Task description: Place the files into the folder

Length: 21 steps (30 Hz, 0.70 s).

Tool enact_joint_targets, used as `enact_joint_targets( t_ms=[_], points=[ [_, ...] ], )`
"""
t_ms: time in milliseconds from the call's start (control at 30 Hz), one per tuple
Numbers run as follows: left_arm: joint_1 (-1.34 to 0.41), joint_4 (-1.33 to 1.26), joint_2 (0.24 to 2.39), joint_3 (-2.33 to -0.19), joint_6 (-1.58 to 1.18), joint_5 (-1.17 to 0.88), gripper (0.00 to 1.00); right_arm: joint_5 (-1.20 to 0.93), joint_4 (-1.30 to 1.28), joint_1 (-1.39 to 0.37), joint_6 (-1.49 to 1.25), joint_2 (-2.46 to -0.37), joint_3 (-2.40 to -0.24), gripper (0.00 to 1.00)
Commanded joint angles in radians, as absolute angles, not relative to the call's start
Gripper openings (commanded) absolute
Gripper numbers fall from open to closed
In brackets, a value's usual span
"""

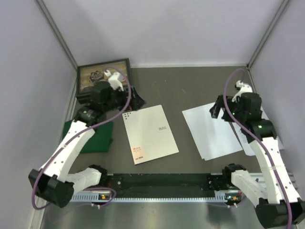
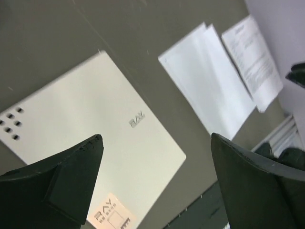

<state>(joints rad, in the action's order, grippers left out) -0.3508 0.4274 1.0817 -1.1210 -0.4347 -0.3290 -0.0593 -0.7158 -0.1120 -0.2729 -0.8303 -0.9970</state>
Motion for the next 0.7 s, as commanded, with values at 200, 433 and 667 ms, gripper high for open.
enact_joint_targets(
  t_ms=[200, 433, 667],
  points=[
    [-0.486, 0.402, 1.066, -1.049, -0.469, -0.138, 0.98, -0.061, -0.487, -0.526, -0.448, -0.974, -0.838, 0.99],
    [-0.485, 0.391, 0.944, -0.959, -0.529, 0.095, 0.99, -0.003, -0.212, -0.905, -0.806, -1.176, -0.716, 0.99],
    [-0.486, 0.491, 0.985, -0.871, -0.641, 0.192, 0.94, -0.124, -0.021, -1.006, -0.980, -1.384, -0.672, 0.99]
  ],
)
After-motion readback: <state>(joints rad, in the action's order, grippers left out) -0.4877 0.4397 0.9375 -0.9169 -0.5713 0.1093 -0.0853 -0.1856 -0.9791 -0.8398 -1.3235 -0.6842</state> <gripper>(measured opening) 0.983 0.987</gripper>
